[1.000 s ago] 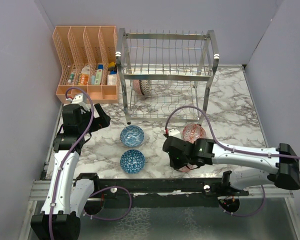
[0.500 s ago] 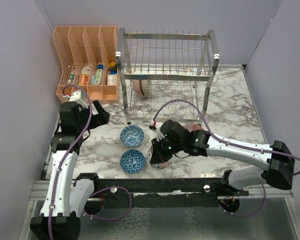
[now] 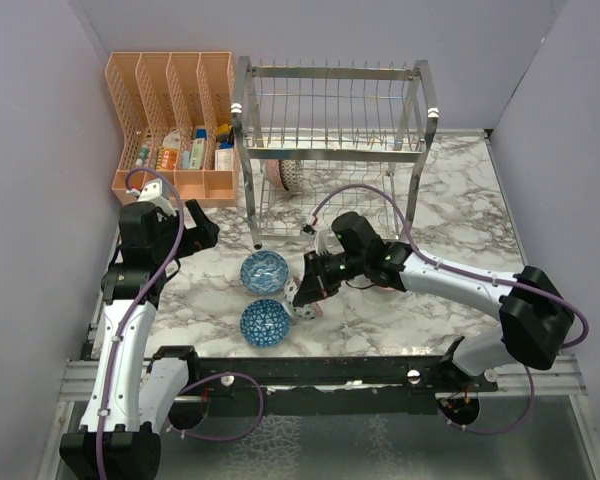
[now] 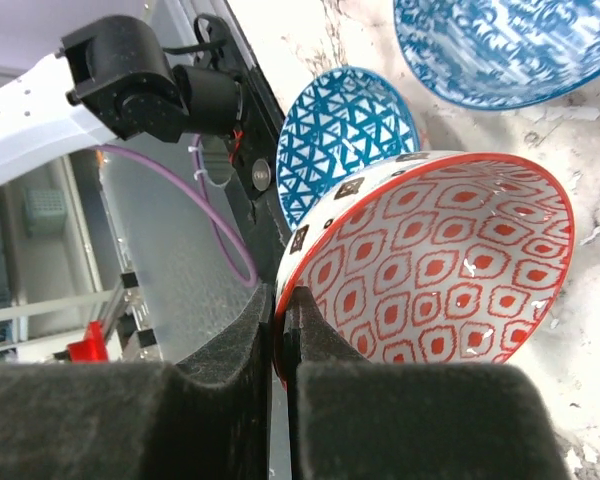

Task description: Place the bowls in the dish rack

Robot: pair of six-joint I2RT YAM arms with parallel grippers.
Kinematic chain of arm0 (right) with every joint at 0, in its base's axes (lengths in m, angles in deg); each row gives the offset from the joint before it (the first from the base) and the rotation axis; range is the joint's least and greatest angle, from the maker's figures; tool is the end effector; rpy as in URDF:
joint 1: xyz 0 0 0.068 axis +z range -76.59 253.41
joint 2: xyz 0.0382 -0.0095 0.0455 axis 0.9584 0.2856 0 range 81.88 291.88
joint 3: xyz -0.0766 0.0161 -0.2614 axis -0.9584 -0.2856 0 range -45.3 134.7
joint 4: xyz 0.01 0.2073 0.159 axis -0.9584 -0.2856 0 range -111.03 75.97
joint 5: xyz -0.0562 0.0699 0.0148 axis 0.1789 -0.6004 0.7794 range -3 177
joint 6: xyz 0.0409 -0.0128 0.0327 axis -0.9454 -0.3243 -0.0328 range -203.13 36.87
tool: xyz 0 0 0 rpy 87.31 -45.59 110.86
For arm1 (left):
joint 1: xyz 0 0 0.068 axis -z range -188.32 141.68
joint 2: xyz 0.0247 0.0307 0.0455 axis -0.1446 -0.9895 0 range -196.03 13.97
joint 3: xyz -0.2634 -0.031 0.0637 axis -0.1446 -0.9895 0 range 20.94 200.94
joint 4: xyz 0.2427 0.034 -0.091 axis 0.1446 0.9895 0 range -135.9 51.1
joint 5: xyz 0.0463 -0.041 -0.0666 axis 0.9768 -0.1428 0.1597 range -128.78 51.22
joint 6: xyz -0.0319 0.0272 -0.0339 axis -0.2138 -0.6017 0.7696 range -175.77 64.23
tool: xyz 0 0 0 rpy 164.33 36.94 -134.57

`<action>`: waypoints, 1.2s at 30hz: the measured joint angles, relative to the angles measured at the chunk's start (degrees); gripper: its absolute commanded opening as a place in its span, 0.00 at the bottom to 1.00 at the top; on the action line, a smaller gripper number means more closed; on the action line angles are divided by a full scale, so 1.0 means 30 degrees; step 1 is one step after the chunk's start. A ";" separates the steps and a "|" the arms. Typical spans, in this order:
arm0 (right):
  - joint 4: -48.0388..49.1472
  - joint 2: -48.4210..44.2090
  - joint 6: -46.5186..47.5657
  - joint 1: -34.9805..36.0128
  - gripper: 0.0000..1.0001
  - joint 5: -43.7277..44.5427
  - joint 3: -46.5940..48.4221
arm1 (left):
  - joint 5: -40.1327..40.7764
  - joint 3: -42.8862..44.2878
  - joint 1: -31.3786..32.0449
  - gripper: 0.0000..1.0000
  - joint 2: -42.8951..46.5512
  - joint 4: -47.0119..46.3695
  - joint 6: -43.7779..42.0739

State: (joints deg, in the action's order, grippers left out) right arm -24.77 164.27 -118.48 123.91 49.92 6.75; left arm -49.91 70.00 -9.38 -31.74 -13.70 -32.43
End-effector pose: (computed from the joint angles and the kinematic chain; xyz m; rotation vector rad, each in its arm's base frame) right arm 0.1768 0.2482 0.2359 -0.7264 2.4917 1.4248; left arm 0.1723 -0.0036 0.3240 -0.3241 2.0683 -0.4382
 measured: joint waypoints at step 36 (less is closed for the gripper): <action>1.7376 0.7686 -0.9136 -0.6936 0.01 -0.7155 0.2718 | 0.0007 0.0007 0.0000 0.99 -0.1042 -0.0146 -0.0146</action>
State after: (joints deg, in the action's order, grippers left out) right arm 27.35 187.33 -145.89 103.10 28.45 14.91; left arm -49.89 70.02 -9.38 -34.87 -14.14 -32.87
